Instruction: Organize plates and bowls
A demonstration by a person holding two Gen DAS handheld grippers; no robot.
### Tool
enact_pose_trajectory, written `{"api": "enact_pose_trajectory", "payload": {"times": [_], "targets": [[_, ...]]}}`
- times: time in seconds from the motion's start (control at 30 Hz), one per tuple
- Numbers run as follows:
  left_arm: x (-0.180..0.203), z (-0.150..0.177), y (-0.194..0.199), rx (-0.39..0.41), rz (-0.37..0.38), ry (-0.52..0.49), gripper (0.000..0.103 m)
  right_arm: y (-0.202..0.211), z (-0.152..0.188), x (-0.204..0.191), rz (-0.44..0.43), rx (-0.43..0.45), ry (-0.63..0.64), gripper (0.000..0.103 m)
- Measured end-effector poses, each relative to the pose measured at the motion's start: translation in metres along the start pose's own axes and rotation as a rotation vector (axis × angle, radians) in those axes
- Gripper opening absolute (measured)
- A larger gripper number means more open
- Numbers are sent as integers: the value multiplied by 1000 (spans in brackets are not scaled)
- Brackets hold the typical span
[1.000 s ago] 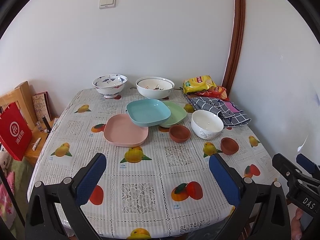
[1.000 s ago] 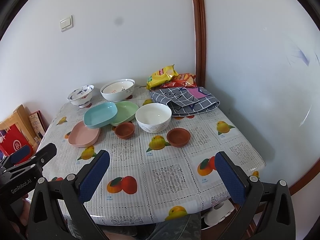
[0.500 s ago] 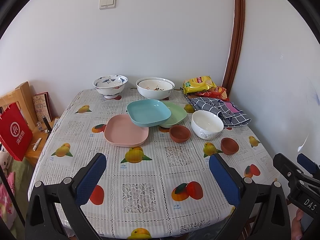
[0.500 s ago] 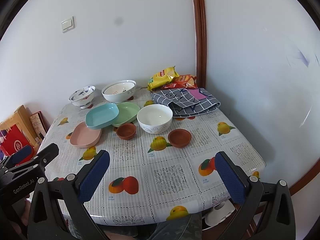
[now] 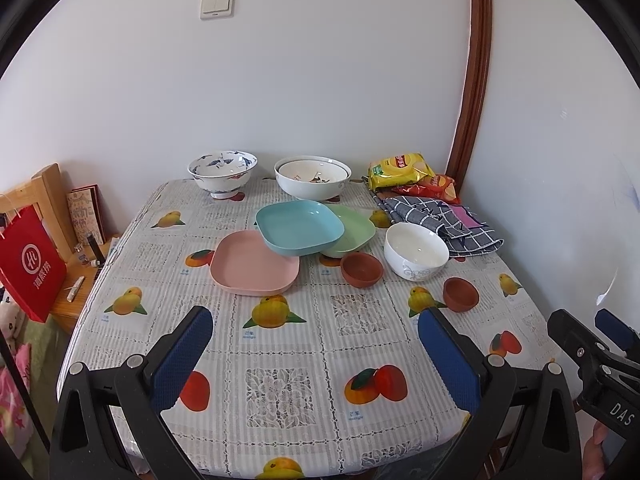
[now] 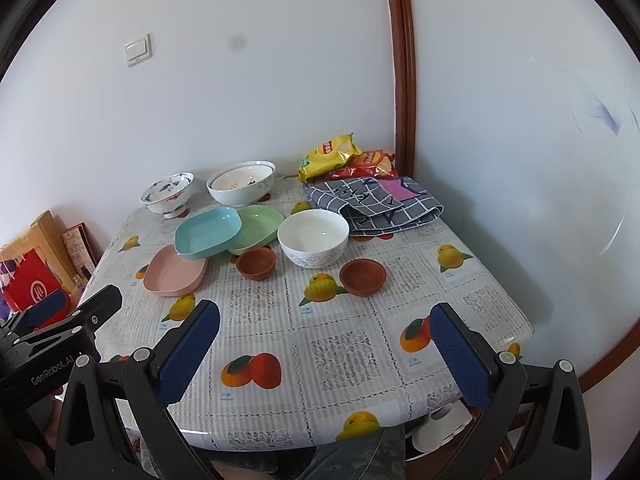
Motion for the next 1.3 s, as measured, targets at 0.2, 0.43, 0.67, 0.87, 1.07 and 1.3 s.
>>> {"api": "enact_pose_trajectory", "payload": {"times": [0.2,0.43,0.67,0.87,1.07,1.3], "targets": [[-1,1,-5,-5,-5,0,103,-3,-2,-2,-7,-4,-3,103],[-1,-2,-19,-24,11,6,103,-15,-5,-5,-11,-15,-2,103],[0,-6,-36,-47,26,4,103,-27,-14,-7,-14,3,-6,103],[-1,-15,-47,-52,29,-1,103,-38,-24,-10,13,21,17,103],[-4,-26,-59,-57,44,8,103,-54,-34,-15,-6,7,11,103],[-11,-39,-82,-61,48,18,103,-83,-48,-27,-35,-41,7,103]]}}
Point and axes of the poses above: each gripper's, at about its wrist camera, not at the fingertips, and y roughly against the way its jaws point, x to its right, z to its underside, the point moved 7 cm from there along -y, roughly the way its jaws point, and after that the axes turned 4 degrees about -z, right-handed, at the moved point
